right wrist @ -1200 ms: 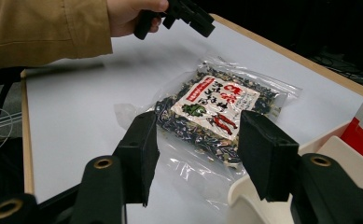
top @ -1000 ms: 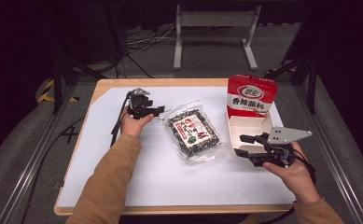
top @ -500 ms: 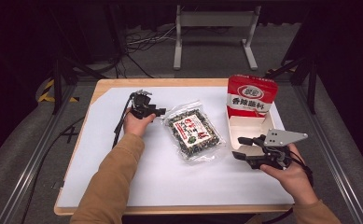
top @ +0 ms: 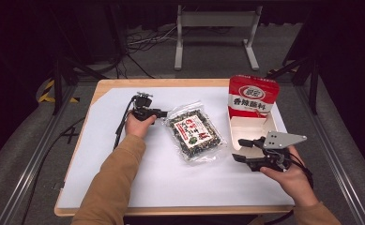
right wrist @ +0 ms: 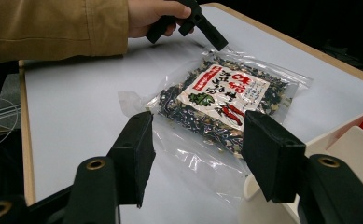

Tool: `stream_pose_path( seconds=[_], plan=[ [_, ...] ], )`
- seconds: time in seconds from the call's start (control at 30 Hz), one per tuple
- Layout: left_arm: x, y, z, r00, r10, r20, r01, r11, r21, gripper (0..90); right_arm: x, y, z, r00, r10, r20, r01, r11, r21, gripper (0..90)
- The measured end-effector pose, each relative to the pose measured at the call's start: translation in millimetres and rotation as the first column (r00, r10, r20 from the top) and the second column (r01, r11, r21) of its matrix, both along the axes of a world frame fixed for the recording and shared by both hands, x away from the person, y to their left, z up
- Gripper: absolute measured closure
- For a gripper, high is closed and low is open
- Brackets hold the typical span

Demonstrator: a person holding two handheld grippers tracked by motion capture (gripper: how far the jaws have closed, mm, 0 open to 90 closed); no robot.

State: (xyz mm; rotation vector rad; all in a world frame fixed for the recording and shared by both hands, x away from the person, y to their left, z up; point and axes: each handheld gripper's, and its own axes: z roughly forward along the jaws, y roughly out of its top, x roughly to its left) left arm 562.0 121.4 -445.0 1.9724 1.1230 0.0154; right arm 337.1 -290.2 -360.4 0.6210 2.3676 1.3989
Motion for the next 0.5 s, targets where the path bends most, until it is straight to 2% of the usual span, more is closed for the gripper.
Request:
stream_pose_path(
  seconds=[0.1,0.2,0.23,0.27,0.3,0.47,0.5],
  plan=[
    [-1.6,-3.8,0.9,0.9999,-0.014,-0.01,0.014,0.9999,-0.001,57.0,-0.6,1.3,-0.2,1.0,0.003,0.005,-0.003,1.0,-0.002,43.0],
    [-2.6,-6.6,0.5,0.9999,-0.007,-0.012,0.008,0.9997,0.023,61.0,-0.8,2.9,-0.7,0.9999,0.002,0.011,-0.002,0.9999,-0.01,42.7],
    [-3.1,-6.5,1.3,1.0,0.0,-0.007,0.0,0.9975,0.071,65.4,-0.8,3.1,-0.8,0.9999,0.003,0.012,-0.003,0.9999,-0.012,42.7],
    [-3.1,-6.5,1.3,1.0,0.0,-0.007,0.0,0.9975,0.071,72.3,-0.8,3.1,-0.8,0.9999,0.003,0.012,-0.003,0.9999,-0.012,42.7],
    [-2.9,-6.3,0.8,0.9999,0.002,-0.013,-0.001,0.9979,0.065,72.3,-0.7,3.5,-1.2,0.9999,0.003,0.012,-0.003,0.9999,-0.014,42.6],
    [-4.8,-10.7,1.4,0.9999,0.012,-0.007,-0.011,0.9949,0.101,80.2,-0.4,3.6,-2.0,0.9999,0.0,0.012,0.0,0.9999,-0.016,42.2],
    [-5.3,-11.3,1.6,0.9999,0.014,-0.005,-0.014,0.9938,0.11,84.1,-0.3,3.6,-2.1,0.9999,0.0,0.012,0.0,0.9999,-0.015,42.2]
  ],
)
